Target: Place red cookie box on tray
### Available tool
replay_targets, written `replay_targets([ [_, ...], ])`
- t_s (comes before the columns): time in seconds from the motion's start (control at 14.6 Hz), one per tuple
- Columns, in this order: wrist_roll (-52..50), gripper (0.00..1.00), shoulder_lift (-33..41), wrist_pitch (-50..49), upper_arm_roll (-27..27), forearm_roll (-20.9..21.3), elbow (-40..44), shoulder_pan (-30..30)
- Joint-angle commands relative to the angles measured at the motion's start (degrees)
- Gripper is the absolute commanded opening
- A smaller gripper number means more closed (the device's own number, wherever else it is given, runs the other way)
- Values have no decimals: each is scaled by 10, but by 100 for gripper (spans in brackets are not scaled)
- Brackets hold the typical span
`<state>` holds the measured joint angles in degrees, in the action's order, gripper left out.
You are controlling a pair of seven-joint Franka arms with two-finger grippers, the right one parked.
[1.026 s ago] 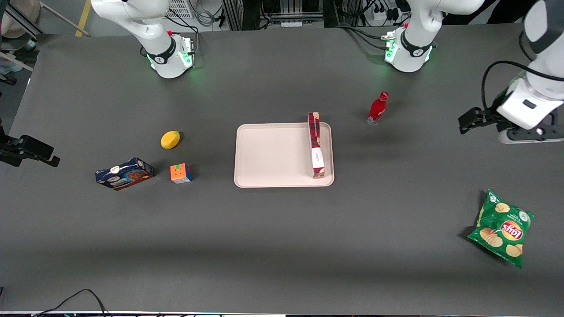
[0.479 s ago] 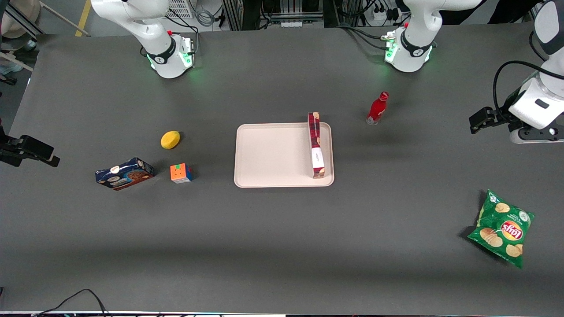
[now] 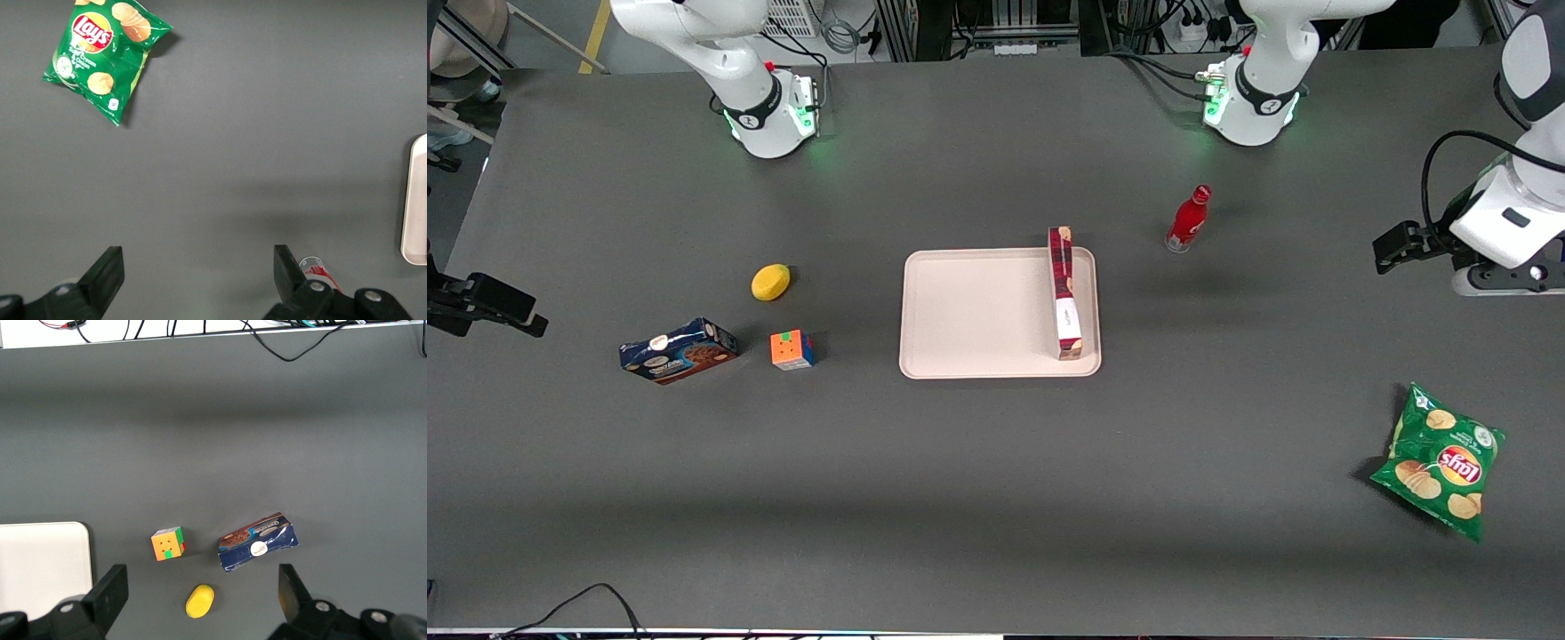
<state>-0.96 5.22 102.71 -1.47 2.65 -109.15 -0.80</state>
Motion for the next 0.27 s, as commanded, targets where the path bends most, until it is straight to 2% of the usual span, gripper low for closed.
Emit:
replay_targets([
  [0.0, 13, 100, -5, -4, -6, -12, 29, -5],
  [0.21, 13, 100, -5, -5, -7, -12, 38, -1],
])
